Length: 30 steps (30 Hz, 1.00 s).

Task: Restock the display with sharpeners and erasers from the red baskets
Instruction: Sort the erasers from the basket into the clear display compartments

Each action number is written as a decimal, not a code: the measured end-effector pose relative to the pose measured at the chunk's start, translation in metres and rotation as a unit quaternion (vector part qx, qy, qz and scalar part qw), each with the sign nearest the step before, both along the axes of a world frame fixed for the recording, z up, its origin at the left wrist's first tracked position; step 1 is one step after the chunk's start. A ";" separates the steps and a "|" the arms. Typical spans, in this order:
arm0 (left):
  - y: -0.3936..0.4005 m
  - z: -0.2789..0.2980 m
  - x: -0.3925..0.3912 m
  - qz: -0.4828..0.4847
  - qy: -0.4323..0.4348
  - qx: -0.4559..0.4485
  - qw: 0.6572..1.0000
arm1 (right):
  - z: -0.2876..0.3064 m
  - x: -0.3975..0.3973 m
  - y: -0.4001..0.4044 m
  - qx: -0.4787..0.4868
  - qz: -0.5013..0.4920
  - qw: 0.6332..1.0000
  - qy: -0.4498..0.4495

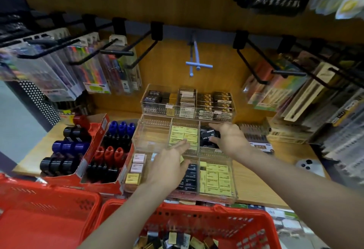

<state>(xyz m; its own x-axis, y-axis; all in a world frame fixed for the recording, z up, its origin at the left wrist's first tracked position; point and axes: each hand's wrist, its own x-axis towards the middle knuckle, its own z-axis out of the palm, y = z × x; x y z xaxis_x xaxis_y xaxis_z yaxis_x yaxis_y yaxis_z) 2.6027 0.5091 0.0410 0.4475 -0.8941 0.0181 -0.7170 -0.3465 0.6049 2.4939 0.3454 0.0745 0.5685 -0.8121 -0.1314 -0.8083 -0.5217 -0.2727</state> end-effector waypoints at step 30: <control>-0.003 0.040 -0.004 0.100 0.395 -0.095 0.908 | 0.032 -0.052 0.030 0.322 -0.036 0.896 -0.305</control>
